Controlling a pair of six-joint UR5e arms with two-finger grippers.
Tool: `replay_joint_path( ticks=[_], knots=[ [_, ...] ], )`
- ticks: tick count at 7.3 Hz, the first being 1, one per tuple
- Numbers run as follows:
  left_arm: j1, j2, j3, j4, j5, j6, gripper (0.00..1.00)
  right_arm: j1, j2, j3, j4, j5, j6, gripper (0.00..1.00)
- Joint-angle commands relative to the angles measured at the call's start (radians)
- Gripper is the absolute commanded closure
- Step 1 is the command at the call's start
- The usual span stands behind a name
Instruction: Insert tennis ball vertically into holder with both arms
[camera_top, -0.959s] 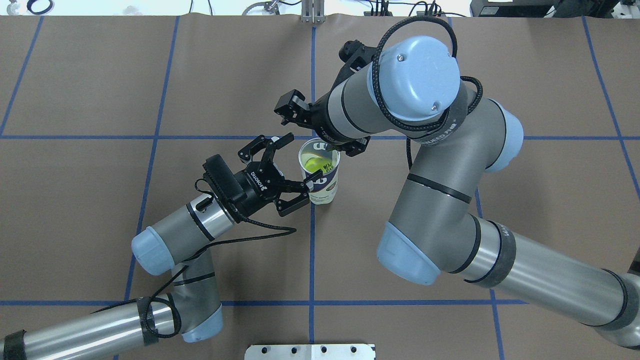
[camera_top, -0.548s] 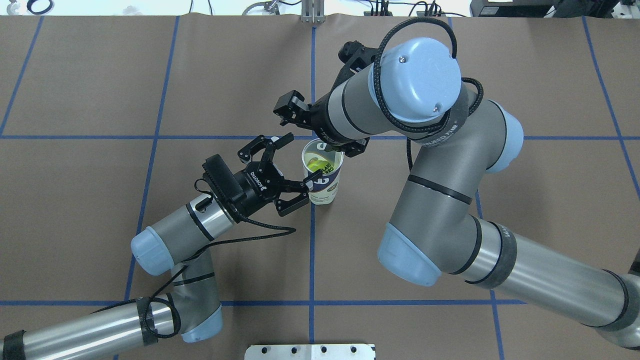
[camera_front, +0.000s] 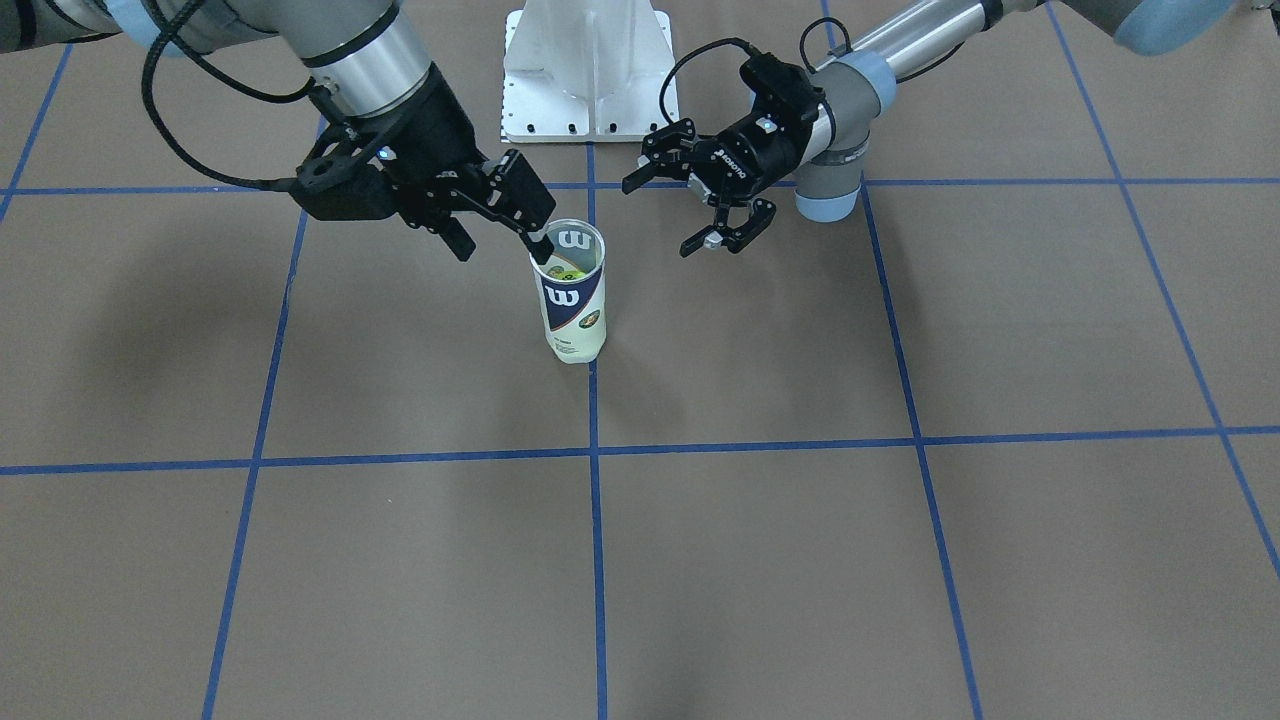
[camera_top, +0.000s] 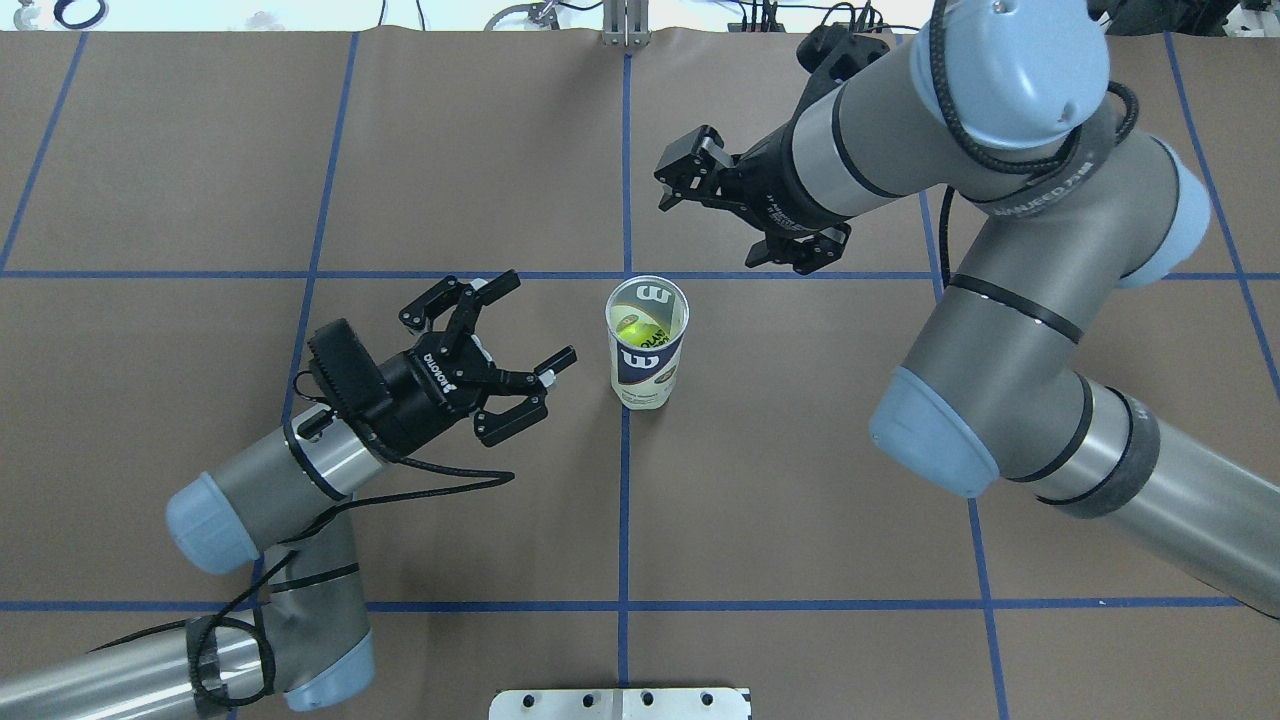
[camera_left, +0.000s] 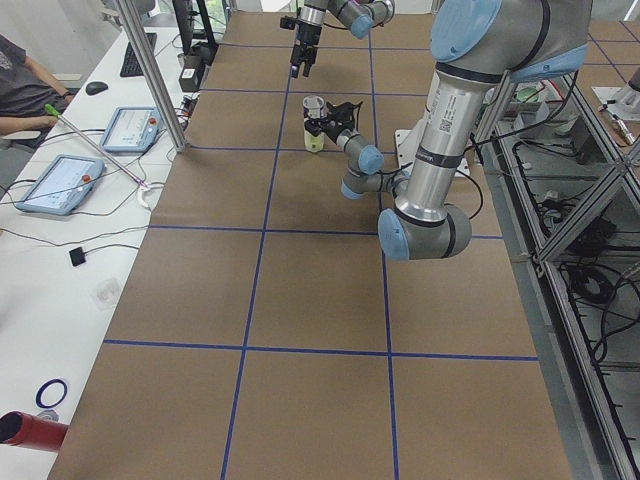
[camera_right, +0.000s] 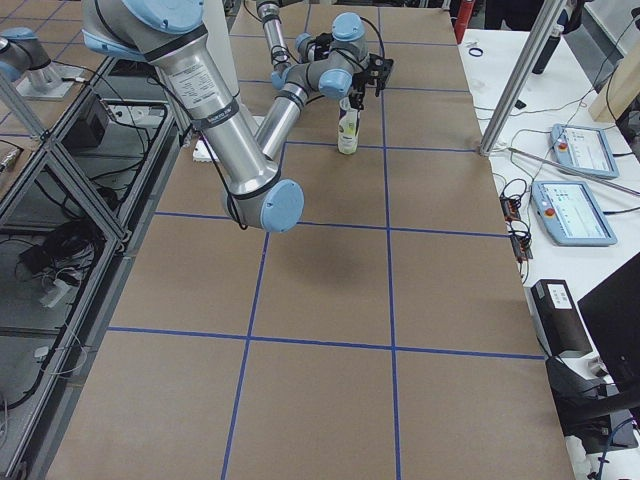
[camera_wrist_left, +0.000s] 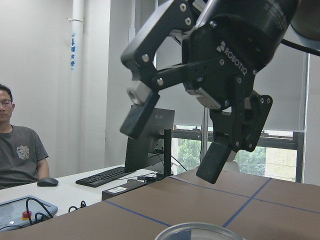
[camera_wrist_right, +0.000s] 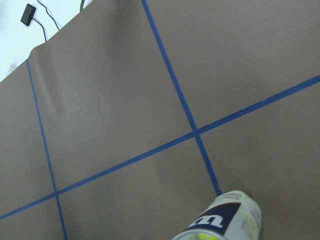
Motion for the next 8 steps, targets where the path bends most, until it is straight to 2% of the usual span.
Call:
replay_joint_path(
  ticks=[1, 2, 4, 6, 7, 8],
  knots=[
    [0.0, 0.08, -0.119, 0.012, 0.018, -0.001, 0.01, 0.052, -0.046, 0.013, 0.0, 0.031, -0.034, 0.0],
    [-0.003, 0.113, -0.13, 0.013, 0.082, -0.046, 0.01, 0.104, -0.095, 0.022, 0.0, 0.085, -0.08, 0.0],
    [-0.067, 0.176, -0.128, 0.045, 0.216, -0.216, 0.01, 0.181, -0.193, 0.022, 0.0, 0.109, -0.25, 0.0],
    [-0.234, 0.248, -0.121, 0.236, 0.219, -0.361, 0.01, 0.253, -0.268, -0.033, 0.006, 0.095, -0.472, 0.0],
    [-0.314, 0.259, -0.118, 0.362, 0.189, -0.455, 0.01, 0.293, -0.278, -0.071, 0.005, 0.098, -0.566, 0.0],
    [-0.412, 0.292, -0.116, 0.475, 0.061, -0.546, 0.01, 0.325, -0.284, -0.111, 0.005, 0.097, -0.662, 0.0]
  ],
)
